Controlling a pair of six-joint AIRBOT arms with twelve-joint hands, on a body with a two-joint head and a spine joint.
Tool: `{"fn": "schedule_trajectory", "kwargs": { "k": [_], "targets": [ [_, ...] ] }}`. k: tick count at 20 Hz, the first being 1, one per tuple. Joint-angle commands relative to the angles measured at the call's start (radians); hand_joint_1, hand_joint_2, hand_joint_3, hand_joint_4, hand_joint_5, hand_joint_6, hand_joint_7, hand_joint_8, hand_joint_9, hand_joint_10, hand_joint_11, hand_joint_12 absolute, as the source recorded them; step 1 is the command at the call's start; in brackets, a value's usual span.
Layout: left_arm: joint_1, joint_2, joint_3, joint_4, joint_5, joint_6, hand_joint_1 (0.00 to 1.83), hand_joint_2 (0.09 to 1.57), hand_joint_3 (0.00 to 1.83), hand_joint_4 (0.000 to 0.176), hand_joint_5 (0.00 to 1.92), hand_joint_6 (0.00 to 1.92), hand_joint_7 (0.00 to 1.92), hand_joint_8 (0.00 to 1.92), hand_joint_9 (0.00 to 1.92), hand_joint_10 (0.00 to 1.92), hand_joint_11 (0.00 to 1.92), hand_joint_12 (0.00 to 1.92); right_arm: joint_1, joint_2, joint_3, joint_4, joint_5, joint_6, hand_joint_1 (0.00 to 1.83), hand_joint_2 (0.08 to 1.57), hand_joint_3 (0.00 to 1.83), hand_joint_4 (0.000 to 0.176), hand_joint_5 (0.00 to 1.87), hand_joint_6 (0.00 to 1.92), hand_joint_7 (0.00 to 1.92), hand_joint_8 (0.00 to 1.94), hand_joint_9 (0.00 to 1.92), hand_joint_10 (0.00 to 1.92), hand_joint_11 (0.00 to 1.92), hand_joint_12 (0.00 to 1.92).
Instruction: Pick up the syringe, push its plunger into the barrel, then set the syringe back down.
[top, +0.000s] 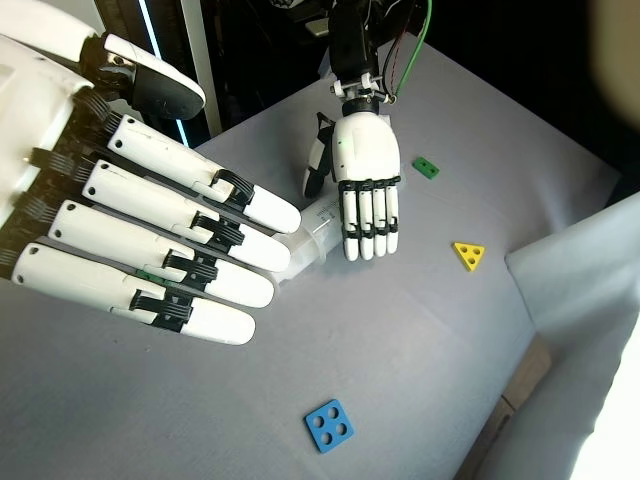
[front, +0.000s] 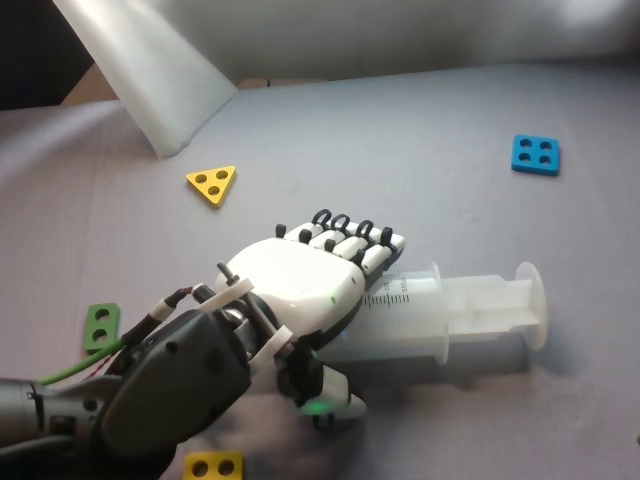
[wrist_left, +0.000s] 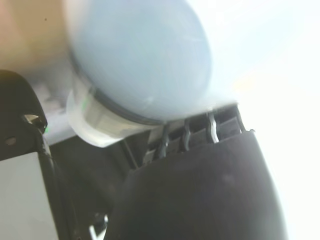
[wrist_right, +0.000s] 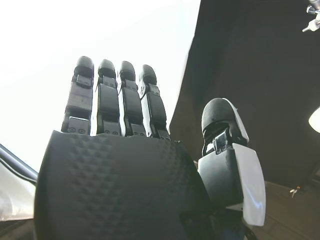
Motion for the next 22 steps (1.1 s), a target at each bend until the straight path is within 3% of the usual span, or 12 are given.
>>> {"fn": "schedule_trajectory", "kwargs": {
  "k": [1, 6, 8, 9, 10, 12, 13, 14, 15, 16, 20, 22],
  "targets": [
    [0.001, -0.005, 0.003, 0.042, -0.067, 0.001, 0.97, 0.94, 0.0, 0.0, 0.02, 0.0, 0.05, 0.0, 0.04, 0.0, 0.0, 0.28, 0.012, 0.001, 0.0, 0.026, 0.022, 0.019, 0.0, 1.31, 0.0, 0.0, 0.2, 0.0, 0.14, 0.0, 0.09, 0.0, 0.0, 0.15],
    [0.018, -0.007, 0.005, 0.042, -0.074, -0.015, 1.03, 0.95, 0.0, 0.0, 0.05, 0.0, 0.09, 0.01, 0.07, 0.0, 0.0, 0.31, 0.013, 0.002, 0.001, 0.026, -0.029, 0.065, 0.0, 1.31, 0.0, 0.0, 0.2, 0.0, 0.14, 0.0, 0.09, 0.0, 0.0, 0.13],
    [0.018, -0.008, 0.005, 0.042, -0.074, -0.015, 1.07, 0.98, 0.0, 0.0, 0.15, 0.01, 0.22, 0.01, 0.21, 0.02, 0.0, 0.55, 0.013, 0.001, 0.0, 0.026, -0.029, 0.065, 0.0, 1.31, 0.0, 0.0, 0.2, 0.0, 0.15, 0.0, 0.09, 0.0, 0.0, 0.12],
    [0.018, -0.008, 0.004, 0.042, -0.074, -0.015, 1.07, 0.98, 0.0, 0.0, 0.15, 0.01, 0.22, 0.01, 0.21, 0.02, 0.0, 0.55, 0.016, 0.001, 0.0, 0.026, -0.03, 0.073, 0.0, 1.31, 0.0, 0.0, 0.2, 0.0, 0.15, 0.0, 0.09, 0.0, 0.0, 0.12],
    [0.018, -0.008, 0.003, 0.043, -0.074, -0.015, 1.16, 1.02, 0.0, 0.0, 0.45, 0.03, 0.51, 0.03, 0.46, 0.06, 0.11, 0.74, 0.018, 0.001, 0.0, 0.027, -0.034, 0.089, 0.0, 1.3, 0.0, 0.0, 0.21, 0.0, 0.16, 0.0, 0.1, 0.0, 0.0, 0.16],
    [0.019, -0.008, 0.001, 0.043, -0.074, -0.015, 1.18, 1.09, 0.0, 0.0, 0.72, 0.04, 0.84, 0.06, 0.79, 0.13, 0.26, 0.95, 0.018, 0.001, -0.003, 0.027, -0.069, 0.128, 0.0, 1.31, 0.0, 0.0, 0.21, 0.0, 0.17, 0.0, 0.11, 0.0, 0.0, 0.2],
    [0.019, -0.008, 0.0, 0.043, -0.075, -0.015, 1.29, 1.16, 0.0, 0.0, 0.79, 0.02, 0.84, 0.99, 0.86, 0.17, 0.32, 1.09, 0.018, 0.001, -0.007, 0.027, -0.097, 0.132, 0.0, 1.31, 0.0, 0.0, 0.22, 0.01, 0.17, 0.0, 0.11, 0.0, 0.0, 0.19],
    [0.019, -0.008, -0.001, 0.043, -0.076, -0.015, 1.23, 1.17, 0.05, 0.0, 0.72, 0.99, 0.9, 1.22, 0.92, 0.26, 0.4, 1.18, 0.018, 0.002, -0.013, 0.027, -0.146, 0.135, 0.0, 1.3, 0.0, 0.0, 0.22, 0.01, 0.18, 0.0, 0.11, 0.0, 0.0, 0.21],
    [0.019, -0.008, -0.003, 0.043, -0.078, -0.016, 1.32, 1.2, 0.01, 0.0, 0.79, 1.08, 0.81, 1.34, 0.75, 1.22, 0.45, 1.3, 0.015, 0.002, -0.017, 0.027, -0.188, 0.158, 0.0, 1.3, 0.0, 0.0, 0.22, 0.0, 0.17, 0.0, 0.11, 0.0, 0.0, 0.19],
    [0.019, -0.008, -0.005, 0.042, -0.082, -0.017, 1.21, 1.25, 0.0, 0.0, 0.85, 1.13, 0.61, 1.63, 0.57, 1.45, 0.47, 1.51, 0.011, 0.002, -0.017, 0.027, -0.193, 0.194, 0.0, 1.3, 0.0, 0.0, 0.23, 0.0, 0.17, 0.0, 0.11, 0.0, 0.0, 0.21],
    [0.015, -0.007, -0.009, 0.051, -0.085, -0.029, 1.16, 1.29, 0.0, 0.0, 0.77, 1.22, 0.56, 1.76, 0.5, 1.51, 0.41, 1.65, 0.008, 0.002, -0.032, 0.027, -0.194, 0.253, 0.0, 1.3, 0.0, 0.0, 0.24, 0.0, 0.18, 0.0, 0.12, 0.0, 0.0, 0.2],
    [0.003, 0.001, -0.012, 0.058, -0.085, -0.029, 1.29, 1.32, 0.0, 0.0, 0.67, 1.31, 0.51, 1.76, 0.52, 1.74, 0.36, 1.64, 0.008, 0.002, -0.056, 0.027, -0.253, 0.267, 0.0, 1.3, 0.0, 0.0, 0.25, 0.0, 0.19, 0.0, 0.13, 0.0, 0.0, 0.22]
  ]
}}
